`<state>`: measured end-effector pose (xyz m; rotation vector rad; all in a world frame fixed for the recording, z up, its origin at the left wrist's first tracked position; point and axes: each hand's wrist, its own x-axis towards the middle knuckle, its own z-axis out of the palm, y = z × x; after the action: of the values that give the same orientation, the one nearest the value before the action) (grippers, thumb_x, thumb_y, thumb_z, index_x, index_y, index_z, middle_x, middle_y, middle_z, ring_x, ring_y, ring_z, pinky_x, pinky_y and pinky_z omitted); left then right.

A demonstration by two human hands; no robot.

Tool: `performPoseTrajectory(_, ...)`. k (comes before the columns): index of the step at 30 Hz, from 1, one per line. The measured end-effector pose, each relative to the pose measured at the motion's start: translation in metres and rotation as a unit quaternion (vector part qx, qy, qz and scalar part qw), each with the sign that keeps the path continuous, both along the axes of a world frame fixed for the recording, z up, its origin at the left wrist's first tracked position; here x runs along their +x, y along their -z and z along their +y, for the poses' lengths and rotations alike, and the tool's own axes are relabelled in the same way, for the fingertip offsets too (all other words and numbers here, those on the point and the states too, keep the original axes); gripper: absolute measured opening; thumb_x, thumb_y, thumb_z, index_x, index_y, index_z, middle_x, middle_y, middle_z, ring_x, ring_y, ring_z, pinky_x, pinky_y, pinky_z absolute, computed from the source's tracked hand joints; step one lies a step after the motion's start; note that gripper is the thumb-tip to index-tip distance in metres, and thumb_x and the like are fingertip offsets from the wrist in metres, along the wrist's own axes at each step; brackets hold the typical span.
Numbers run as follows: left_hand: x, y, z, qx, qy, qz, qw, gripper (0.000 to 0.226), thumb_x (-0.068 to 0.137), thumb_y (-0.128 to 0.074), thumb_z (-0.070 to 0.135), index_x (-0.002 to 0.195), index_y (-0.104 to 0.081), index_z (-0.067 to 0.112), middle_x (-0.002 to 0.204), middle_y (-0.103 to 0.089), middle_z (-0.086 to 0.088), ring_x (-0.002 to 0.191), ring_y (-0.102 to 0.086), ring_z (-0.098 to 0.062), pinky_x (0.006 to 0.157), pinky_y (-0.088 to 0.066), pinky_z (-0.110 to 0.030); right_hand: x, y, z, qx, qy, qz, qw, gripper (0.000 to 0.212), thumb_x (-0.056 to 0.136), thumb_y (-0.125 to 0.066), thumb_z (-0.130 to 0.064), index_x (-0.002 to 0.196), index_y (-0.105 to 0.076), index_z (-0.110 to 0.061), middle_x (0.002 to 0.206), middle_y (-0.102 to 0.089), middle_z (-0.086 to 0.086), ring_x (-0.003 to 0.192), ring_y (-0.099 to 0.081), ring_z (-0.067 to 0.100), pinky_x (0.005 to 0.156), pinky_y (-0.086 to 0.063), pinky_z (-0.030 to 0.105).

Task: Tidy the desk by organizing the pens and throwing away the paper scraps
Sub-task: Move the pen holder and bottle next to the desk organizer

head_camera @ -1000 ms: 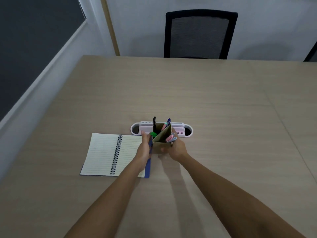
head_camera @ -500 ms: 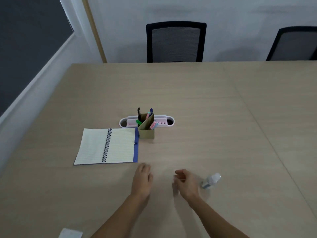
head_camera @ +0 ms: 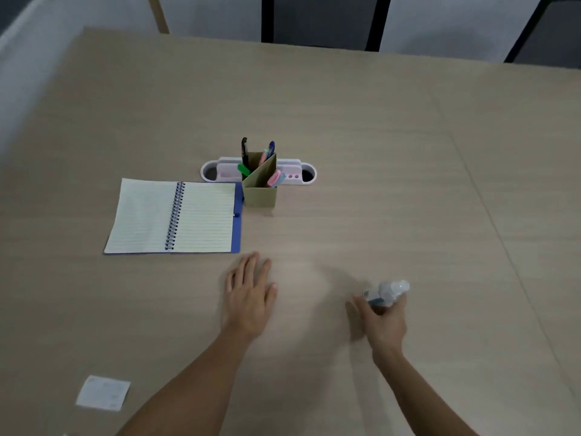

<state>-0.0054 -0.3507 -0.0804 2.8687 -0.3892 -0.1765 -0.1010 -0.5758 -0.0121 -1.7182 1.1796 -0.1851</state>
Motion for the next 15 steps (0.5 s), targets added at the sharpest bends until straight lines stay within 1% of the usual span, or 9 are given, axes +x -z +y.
performPoseTrajectory(3, -0.001, -0.002, 0.001, -0.015, -0.003, -0.001, 1.000, 0.051, 0.092, -0.037, 0.046, 0.140, -0.037, 0.030, 0.153, -0.038, -0.001, 0.141, -0.033, -0.021, 0.109, -0.032, -0.041, 0.028, 0.000, 0.000, -0.023, -0.042, -0.006, 0.999, 0.025, 0.080, -0.071, -0.030, 0.094, -0.051, -0.029, 0.074, -0.060, -0.009, 0.081, -0.063, 0.024, 0.073, -0.045, 0.032)
performPoseTrajectory(5, -0.001, -0.003, 0.001, -0.029, -0.007, -0.003, 1.000, 0.050, 0.091, -0.039, 0.045, 0.140, -0.039, 0.030, 0.152, -0.039, -0.001, 0.141, -0.034, -0.021, 0.108, -0.033, -0.042, 0.055, 0.001, 0.004, -0.034, -0.086, -0.012, 0.996, 0.022, 0.080, -0.071, -0.033, 0.092, -0.056, -0.023, 0.074, -0.061, -0.007, 0.080, -0.064, 0.022, 0.071, -0.046, 0.032)
performPoseTrajectory(7, -0.001, -0.002, 0.001, -0.035, -0.013, -0.002, 0.999, 0.050, 0.091, -0.040, 0.044, 0.139, -0.040, 0.031, 0.152, -0.040, -0.001, 0.141, -0.034, -0.021, 0.108, -0.035, -0.043, 0.090, 0.001, 0.011, -0.055, -0.136, -0.026, 0.989, 0.024, 0.078, -0.072, -0.034, 0.092, -0.058, -0.020, 0.073, -0.062, -0.006, 0.072, -0.062, 0.012, 0.067, -0.047, 0.028)
performPoseTrajectory(9, -0.001, -0.001, 0.000, -0.033, -0.016, -0.003, 0.999, 0.050, 0.092, -0.040, 0.044, 0.140, -0.041, 0.031, 0.152, -0.040, -0.001, 0.141, -0.035, -0.021, 0.108, -0.037, -0.043, 0.129, -0.002, 0.020, -0.070, -0.174, -0.045, 0.981, 0.023, 0.077, -0.073, -0.032, 0.090, -0.058, -0.021, 0.068, -0.059, -0.014, 0.063, -0.058, -0.004, 0.057, -0.042, 0.011)
performPoseTrajectory(10, 0.000, 0.000, 0.000, -0.032, -0.015, -0.004, 0.999, 0.050, 0.092, -0.040, 0.045, 0.140, -0.041, 0.031, 0.152, -0.040, -0.001, 0.141, -0.036, -0.021, 0.107, -0.037, -0.043, 0.150, -0.003, 0.024, -0.073, -0.190, -0.054, 0.978, 0.022, 0.077, -0.074, -0.031, 0.089, -0.057, -0.024, 0.067, -0.057, -0.017, 0.060, -0.058, -0.009, 0.053, -0.040, 0.006)
performPoseTrajectory(11, 0.000, 0.001, 0.000, -0.028, -0.012, -0.006, 1.000, 0.049, 0.093, -0.039, 0.045, 0.140, -0.040, 0.031, 0.152, -0.040, -0.001, 0.141, -0.036, -0.021, 0.108, -0.037, -0.043, 0.169, -0.004, 0.029, -0.071, -0.206, -0.062, 0.974, 0.023, 0.076, -0.075, -0.030, 0.090, -0.057, -0.026, 0.066, -0.056, -0.019, 0.059, -0.057, -0.010, 0.052, -0.039, 0.005)
performPoseTrajectory(12, -0.001, 0.002, 0.000, -0.022, -0.008, -0.010, 1.000, 0.050, 0.093, -0.038, 0.044, 0.141, -0.039, 0.031, 0.153, -0.040, -0.001, 0.141, -0.036, -0.021, 0.108, -0.036, -0.043, 0.188, -0.005, 0.032, -0.070, -0.223, -0.064, 0.970, 0.024, 0.076, -0.075, -0.029, 0.093, -0.059, -0.026, 0.066, -0.056, -0.019, 0.059, -0.057, -0.006, 0.054, -0.039, 0.007)
performPoseTrajectory(13, -0.002, 0.003, 0.000, -0.016, -0.007, -0.015, 1.000, 0.050, 0.093, -0.038, 0.044, 0.141, -0.037, 0.032, 0.153, -0.038, 0.000, 0.141, -0.035, -0.021, 0.108, -0.034, -0.043, 0.205, -0.004, 0.036, -0.069, -0.243, -0.062, 0.966, 0.027, 0.076, -0.075, -0.028, 0.098, -0.060, -0.024, 0.067, -0.057, -0.017, 0.060, -0.056, -0.001, 0.059, -0.042, 0.013)
performPoseTrajectory(15, -0.003, 0.004, 0.000, -0.017, -0.015, -0.021, 1.000, 0.051, 0.092, -0.039, 0.044, 0.142, -0.035, 0.033, 0.154, -0.037, 0.002, 0.141, -0.034, -0.020, 0.109, -0.027, -0.041, 0.232, 0.000, 0.040, -0.061, -0.278, -0.050, 0.957, 0.035, 0.077, -0.074, -0.026, 0.109, -0.060, -0.020, 0.076, -0.063, -0.006, 0.072, -0.061, 0.014, 0.072, -0.051, 0.030)
